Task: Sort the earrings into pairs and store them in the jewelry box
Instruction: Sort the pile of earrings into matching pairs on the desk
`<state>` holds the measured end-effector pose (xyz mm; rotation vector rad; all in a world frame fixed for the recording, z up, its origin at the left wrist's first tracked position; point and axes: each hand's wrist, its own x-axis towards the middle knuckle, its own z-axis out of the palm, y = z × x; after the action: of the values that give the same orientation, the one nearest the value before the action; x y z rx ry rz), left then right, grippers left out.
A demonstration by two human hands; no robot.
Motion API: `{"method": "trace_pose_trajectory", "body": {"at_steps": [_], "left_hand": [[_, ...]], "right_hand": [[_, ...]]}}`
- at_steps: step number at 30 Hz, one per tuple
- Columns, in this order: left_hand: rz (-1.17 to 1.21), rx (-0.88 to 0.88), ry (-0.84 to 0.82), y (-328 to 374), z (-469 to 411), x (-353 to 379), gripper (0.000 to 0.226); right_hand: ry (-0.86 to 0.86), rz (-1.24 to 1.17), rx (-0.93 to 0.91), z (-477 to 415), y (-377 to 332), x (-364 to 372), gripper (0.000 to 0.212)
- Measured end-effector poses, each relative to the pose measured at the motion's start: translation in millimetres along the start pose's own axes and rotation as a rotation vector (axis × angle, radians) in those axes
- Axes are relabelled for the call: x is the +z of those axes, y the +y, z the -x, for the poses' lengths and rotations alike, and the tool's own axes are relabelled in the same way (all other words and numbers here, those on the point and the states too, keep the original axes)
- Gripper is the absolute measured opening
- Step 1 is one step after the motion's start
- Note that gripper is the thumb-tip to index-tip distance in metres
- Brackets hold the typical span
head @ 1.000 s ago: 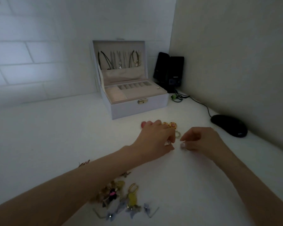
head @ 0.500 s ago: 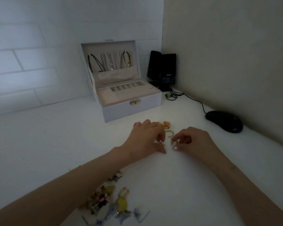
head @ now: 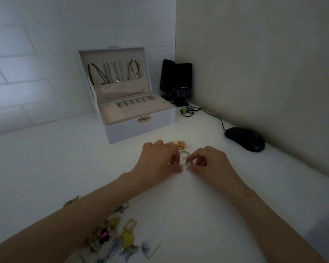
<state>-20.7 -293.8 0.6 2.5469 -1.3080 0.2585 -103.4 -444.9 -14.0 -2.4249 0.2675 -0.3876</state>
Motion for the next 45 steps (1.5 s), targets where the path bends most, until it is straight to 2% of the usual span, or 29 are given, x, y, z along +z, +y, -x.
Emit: {"method": "trace_pose_trajectory", "body": {"at_steps": [5,8,13,16,21,25,31,35,39,42,45], "left_hand": [[0.005,-0.019,-0.005,2,-2,0,0.031],[0.015,-0.009,0.032,-6,10,-13,0.041],[0.061,-0.004,0.110,-38,57,-47,0.033],[0.142,-0.078,0.027,-66,89,-64,0.033],[0.264,-0.151,-0.067,-109,134,-79,0.061],[0.311,-0.186,-0.236,-117,153,-78,0.056],[0.401,-0.175,-0.321,-108,160,-72,0.034],[0.442,-0.119,-0.315,-107,168,-73,0.050],[0.484,-0.117,-0.304,-104,171,-75,0.054],[0.477,-0.085,-0.206,-105,170,-70,0.048],[0.474,-0.030,-0.185,-103,167,-65,0.045]], "right_hand": [[0.003,0.027,-0.018,-1,2,0,0.017],[0.065,-0.013,-0.056,3,0,-1,0.015],[0.211,-0.109,-0.171,12,-14,-2,0.013],[0.132,-0.115,-0.269,20,-31,2,0.014],[-0.184,-0.097,-0.366,41,-63,25,0.009],[-0.295,-0.096,-0.432,45,-84,44,0.011],[-0.334,-0.010,-0.449,37,-100,60,0.018],[-0.377,-0.003,-0.416,37,-104,65,0.022],[-0.427,-0.079,-0.418,39,-106,64,0.026],[-0.329,-0.093,-0.376,35,-103,61,0.022],[-0.244,-0.021,-0.348,35,-101,63,0.021]]}}
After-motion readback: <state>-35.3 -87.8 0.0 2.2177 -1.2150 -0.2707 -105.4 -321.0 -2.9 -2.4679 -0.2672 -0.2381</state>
